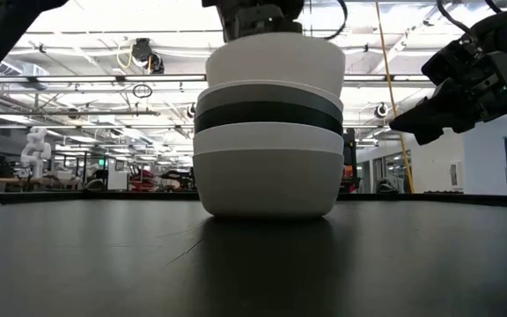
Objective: Nest bowls inside each other
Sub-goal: Stack the white bowl on the other white bowl
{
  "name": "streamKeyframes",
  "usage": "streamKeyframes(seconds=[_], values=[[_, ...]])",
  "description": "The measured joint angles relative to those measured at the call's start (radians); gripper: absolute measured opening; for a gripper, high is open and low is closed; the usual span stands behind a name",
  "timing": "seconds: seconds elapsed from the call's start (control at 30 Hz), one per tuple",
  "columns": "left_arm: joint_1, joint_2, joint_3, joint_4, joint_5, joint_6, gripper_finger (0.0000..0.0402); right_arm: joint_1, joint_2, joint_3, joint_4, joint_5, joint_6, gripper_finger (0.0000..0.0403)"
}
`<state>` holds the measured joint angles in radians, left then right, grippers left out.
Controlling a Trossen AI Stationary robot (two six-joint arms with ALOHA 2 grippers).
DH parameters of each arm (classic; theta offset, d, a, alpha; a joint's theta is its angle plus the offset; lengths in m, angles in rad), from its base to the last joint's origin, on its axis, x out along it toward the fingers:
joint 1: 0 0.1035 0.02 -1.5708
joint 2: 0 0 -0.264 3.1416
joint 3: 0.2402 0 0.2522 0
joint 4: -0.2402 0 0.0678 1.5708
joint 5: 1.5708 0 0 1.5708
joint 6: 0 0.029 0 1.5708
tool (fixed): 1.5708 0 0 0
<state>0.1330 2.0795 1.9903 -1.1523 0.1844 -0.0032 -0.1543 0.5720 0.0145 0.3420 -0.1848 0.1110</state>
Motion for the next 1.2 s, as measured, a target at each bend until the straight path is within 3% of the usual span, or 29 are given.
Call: streamKeyframes(seconds=[0.63, 0.83, 1.0, 1.2], values=[[-0.042, 0.060, -0.047, 0.036, 0.018, -0.018, 0.0006, 0.000, 0.000, 0.000, -0.012, 0.000, 0.007, 0.0061], [-0.051, 0.024, -0.051, 0.028, 0.012, -0.025, 0.0070, 0.000, 0.000, 0.000, -0.013, 0.000, 0.007, 0.0061], [-0.074, -0.038, -0.051, 0.037, -0.064, -0.026, 0.0125, 0.000, 0.000, 0.000, -0.013, 0.000, 0.007, 0.0061], [-0.086, -0.079, -0.050, 0.054, -0.085, -0.041, 0.0165, 0.000, 0.000, 0.000, -0.012, 0.000, 0.010, 0.0061]])
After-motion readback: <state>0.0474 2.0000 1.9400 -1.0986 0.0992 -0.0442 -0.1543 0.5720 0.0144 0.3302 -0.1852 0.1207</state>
